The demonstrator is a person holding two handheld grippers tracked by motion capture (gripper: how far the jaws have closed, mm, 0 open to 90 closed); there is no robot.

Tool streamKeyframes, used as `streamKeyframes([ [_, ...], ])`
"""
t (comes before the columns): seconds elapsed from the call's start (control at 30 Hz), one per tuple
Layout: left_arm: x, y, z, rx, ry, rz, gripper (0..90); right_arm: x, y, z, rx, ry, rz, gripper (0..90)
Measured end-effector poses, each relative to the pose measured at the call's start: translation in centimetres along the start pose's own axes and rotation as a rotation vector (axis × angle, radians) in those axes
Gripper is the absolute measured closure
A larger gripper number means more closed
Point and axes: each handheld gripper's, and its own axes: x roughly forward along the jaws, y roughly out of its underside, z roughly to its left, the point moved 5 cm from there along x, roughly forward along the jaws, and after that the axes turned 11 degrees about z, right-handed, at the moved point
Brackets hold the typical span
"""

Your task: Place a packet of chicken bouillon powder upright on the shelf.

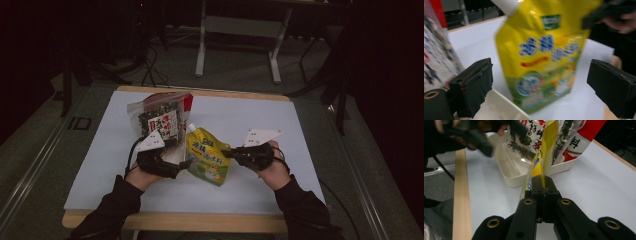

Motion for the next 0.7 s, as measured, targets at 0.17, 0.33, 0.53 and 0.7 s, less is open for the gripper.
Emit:
streamKeyframes([
  [0.17,0.6,-1.9,1.3,0.057,0.010,-0.001,11.4,-0.1,0.1,0.4,-0.009,-0.003,0.006,90.0],
  [0.33,1.4,-2.7,2.0,0.080,0.018,0.010,16.5,-0.1,0.1,0.4,-0.010,-0.006,0.008,89.9],
  [0.53,2.2,-2.8,2.9,0.076,0.083,0.026,27.8,-0.1,0.1,0.3,-0.005,-0.010,0.012,89.9],
  [0.7,2.2,-2.7,2.6,0.095,0.121,0.016,38.3,-0.1,0.2,0.2,0.010,-0.009,0.014,89.4],
])
